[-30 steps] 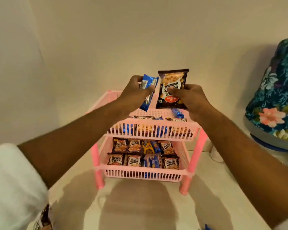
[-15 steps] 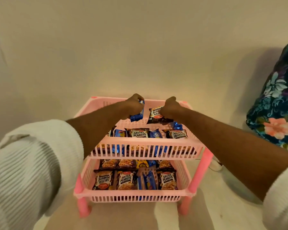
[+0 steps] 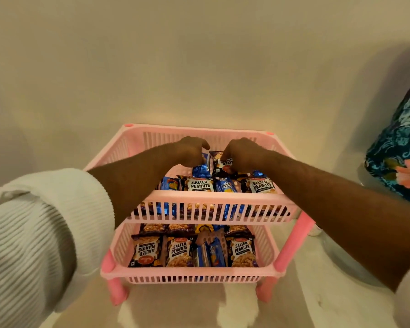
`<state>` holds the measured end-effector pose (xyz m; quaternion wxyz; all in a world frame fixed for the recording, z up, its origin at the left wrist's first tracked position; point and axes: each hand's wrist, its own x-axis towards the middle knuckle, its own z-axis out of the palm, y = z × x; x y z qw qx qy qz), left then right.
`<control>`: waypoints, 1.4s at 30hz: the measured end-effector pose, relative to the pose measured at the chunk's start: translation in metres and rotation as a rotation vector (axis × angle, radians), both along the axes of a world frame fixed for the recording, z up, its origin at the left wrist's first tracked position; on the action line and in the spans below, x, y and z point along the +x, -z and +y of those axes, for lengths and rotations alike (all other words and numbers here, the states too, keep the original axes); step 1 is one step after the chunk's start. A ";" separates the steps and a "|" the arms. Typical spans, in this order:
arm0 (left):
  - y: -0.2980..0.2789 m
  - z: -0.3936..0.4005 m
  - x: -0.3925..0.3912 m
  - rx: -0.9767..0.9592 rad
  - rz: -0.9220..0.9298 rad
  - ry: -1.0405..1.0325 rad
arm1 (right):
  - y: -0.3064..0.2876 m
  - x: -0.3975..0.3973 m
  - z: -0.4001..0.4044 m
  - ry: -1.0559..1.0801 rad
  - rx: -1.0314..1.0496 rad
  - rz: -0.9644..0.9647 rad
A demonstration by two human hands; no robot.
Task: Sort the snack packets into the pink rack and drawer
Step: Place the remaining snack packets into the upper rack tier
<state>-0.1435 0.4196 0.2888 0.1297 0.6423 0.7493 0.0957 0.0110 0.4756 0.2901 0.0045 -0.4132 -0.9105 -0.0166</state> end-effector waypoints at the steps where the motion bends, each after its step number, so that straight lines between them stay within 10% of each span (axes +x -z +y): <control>1: 0.000 0.000 -0.002 -0.032 0.015 0.027 | 0.001 0.001 0.001 0.001 0.000 -0.007; 21: -0.004 -0.007 -0.007 0.002 0.106 0.106 | -0.004 0.013 -0.005 -0.031 -0.053 0.082; 36: -0.019 -0.187 0.016 0.684 -0.374 -0.156 | -0.010 0.042 -0.139 -0.219 0.215 0.793; 42: 0.036 -0.263 0.028 0.684 -0.551 -0.312 | 0.044 0.040 -0.202 -0.398 0.063 1.016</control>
